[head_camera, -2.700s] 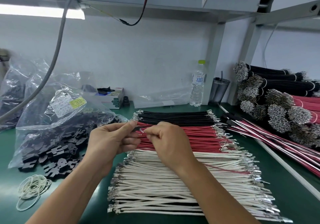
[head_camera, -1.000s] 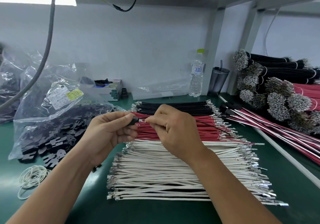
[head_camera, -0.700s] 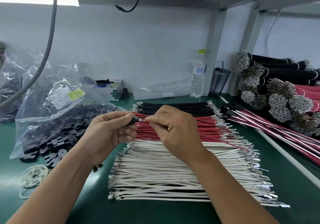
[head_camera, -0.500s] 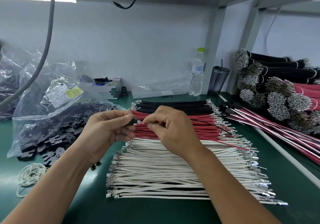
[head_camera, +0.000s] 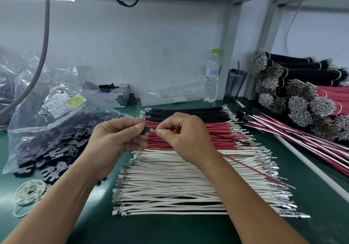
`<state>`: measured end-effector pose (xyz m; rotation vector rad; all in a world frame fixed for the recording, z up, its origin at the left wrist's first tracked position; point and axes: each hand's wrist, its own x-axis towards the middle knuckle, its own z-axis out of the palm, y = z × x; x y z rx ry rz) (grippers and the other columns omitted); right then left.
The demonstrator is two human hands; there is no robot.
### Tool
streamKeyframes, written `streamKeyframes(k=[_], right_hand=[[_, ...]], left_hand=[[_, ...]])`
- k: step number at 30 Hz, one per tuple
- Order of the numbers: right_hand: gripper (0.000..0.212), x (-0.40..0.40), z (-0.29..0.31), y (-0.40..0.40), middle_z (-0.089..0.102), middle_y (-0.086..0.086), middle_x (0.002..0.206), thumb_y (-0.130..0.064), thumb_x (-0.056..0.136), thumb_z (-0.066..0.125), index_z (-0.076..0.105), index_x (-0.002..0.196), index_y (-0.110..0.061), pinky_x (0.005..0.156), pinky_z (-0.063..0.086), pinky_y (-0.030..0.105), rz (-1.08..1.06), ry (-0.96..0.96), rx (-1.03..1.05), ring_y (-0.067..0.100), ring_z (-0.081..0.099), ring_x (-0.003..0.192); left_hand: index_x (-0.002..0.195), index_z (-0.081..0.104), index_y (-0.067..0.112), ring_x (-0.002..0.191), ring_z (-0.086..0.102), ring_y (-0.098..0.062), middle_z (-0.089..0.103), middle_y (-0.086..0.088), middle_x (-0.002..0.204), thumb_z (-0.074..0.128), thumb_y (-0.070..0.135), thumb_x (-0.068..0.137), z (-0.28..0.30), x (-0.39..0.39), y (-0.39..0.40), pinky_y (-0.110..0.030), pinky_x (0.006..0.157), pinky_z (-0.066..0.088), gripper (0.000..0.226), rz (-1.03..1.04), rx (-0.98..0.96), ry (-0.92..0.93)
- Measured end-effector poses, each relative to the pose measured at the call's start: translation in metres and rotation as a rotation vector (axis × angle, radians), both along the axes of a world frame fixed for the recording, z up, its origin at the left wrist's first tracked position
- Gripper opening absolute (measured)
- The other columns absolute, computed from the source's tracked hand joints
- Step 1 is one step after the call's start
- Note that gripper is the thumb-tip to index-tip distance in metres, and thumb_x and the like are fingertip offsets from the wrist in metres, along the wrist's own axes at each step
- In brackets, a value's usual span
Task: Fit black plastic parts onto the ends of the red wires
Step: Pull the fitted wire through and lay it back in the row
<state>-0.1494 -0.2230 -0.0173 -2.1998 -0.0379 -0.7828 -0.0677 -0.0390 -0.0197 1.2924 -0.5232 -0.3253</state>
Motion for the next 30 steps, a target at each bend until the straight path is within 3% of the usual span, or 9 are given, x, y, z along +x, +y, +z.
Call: streamKeyframes(k=[9, 14, 20, 24, 28, 30], right_hand=[[0.008, -0.001, 0.003, -0.001, 0.072, -0.012, 0.072, -0.030, 0.082, 0.080, 0.078, 0.076, -0.024, 0.066, 0.056, 0.038, 0.052, 0.018, 0.126, 0.004, 0.063, 0.065], [0.013, -0.001, 0.003, 0.000, 0.066, -0.012, 0.060, -0.031, 0.080, 0.080, 0.076, 0.071, -0.023, 0.060, 0.054, 0.037, 0.006, 0.077, 0.139, 0.004, 0.056, 0.053], [0.011, -0.004, 0.005, 0.005, 0.066, -0.016, 0.075, -0.034, 0.081, 0.076, 0.073, 0.074, -0.028, 0.068, 0.053, 0.034, -0.068, -0.017, -0.061, 0.005, 0.062, 0.073], [0.009, -0.006, 0.006, 0.004, 0.065, -0.015, 0.077, -0.032, 0.083, 0.075, 0.073, 0.076, -0.027, 0.069, 0.053, 0.037, -0.020, -0.034, -0.063, 0.005, 0.061, 0.072], [0.007, -0.005, 0.004, 0.010, 0.060, -0.014, 0.081, -0.030, 0.089, 0.070, 0.072, 0.082, -0.027, 0.069, 0.052, 0.037, -0.052, -0.043, -0.279, 0.005, 0.058, 0.074], [0.006, -0.004, 0.003, 0.008, 0.060, -0.015, 0.084, -0.028, 0.091, 0.069, 0.073, 0.088, -0.025, 0.072, 0.052, 0.036, 0.003, -0.022, -0.259, 0.004, 0.058, 0.077]], left_hand=[[0.092, 0.080, 0.004, 0.062, 0.070, -0.025, 0.074, -0.020, 0.079, 0.074, 0.016, 0.077, -0.003, 0.003, 0.002, -0.031, 0.061, 0.062, 0.021, -0.094, -0.029, 0.058], [0.091, 0.081, 0.004, 0.060, 0.071, -0.024, 0.074, -0.021, 0.078, 0.080, 0.022, 0.069, -0.004, 0.003, 0.001, -0.030, 0.059, 0.062, 0.028, -0.083, -0.006, 0.036], [0.089, 0.081, 0.004, 0.059, 0.071, -0.025, 0.074, -0.021, 0.077, 0.079, 0.020, 0.071, -0.005, 0.003, 0.001, -0.030, 0.058, 0.061, 0.024, -0.068, -0.031, 0.014], [0.090, 0.081, 0.004, 0.057, 0.069, -0.024, 0.073, -0.020, 0.075, 0.074, 0.016, 0.078, -0.007, 0.004, 0.000, -0.029, 0.055, 0.060, 0.019, -0.118, -0.057, 0.063], [0.094, 0.078, -0.002, 0.058, 0.069, -0.025, 0.072, -0.023, 0.077, 0.081, 0.022, 0.072, -0.010, 0.002, -0.004, -0.030, 0.055, 0.060, 0.033, -0.050, 0.033, 0.005], [0.096, 0.078, -0.003, 0.057, 0.069, -0.025, 0.072, -0.023, 0.077, 0.079, 0.021, 0.074, -0.012, 0.003, -0.006, -0.030, 0.053, 0.059, 0.032, -0.026, 0.030, 0.027]])
